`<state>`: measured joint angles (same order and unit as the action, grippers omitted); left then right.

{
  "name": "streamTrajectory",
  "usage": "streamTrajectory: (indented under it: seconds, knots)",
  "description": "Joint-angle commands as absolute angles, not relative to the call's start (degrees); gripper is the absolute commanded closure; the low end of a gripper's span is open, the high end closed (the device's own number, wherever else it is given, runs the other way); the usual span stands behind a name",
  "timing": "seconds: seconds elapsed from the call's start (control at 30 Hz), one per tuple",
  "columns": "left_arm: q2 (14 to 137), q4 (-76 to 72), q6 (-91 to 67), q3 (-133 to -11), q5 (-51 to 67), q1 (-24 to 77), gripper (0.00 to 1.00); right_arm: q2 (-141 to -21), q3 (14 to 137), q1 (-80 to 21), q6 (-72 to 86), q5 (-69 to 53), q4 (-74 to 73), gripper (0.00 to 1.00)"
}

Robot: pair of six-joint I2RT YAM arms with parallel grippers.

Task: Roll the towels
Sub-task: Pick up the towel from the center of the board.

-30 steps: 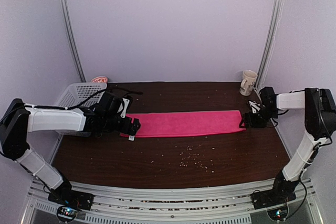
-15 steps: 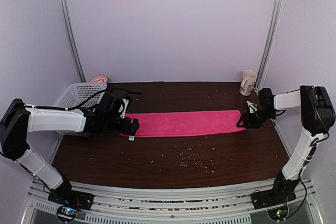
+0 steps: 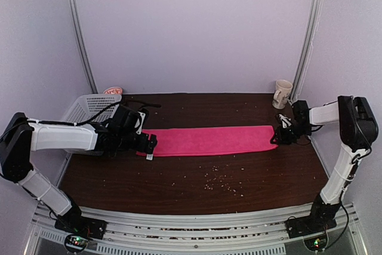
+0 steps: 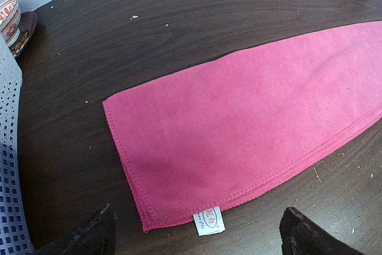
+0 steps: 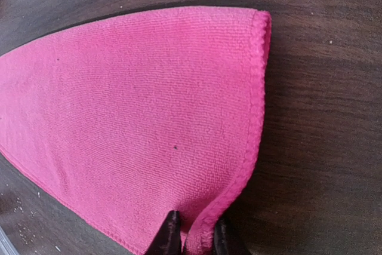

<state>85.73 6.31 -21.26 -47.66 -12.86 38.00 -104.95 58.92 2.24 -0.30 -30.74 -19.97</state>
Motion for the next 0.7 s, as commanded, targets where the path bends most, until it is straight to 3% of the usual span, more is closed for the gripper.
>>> streamTrajectory:
  seconds: [0.0, 0.13, 0.67]
  knots:
    - [83.9, 6.4, -21.6, -49.3, -14.2, 38.3, 0.02, -109.1, 58.1, 1.4, 0.0, -28.0, -23.6, 0.84]
    - [83.6, 6.9, -21.5, -49.4, -14.9, 38.3, 0.02, -109.8, 58.6, 1.2, -0.2, -27.4, -24.0, 1.00]
    - [80.1, 8.3, -21.2, -46.9, -17.0, 38.4, 0.02, -99.4, 62.5, 12.1, -4.4, -32.3, -29.9, 1.00]
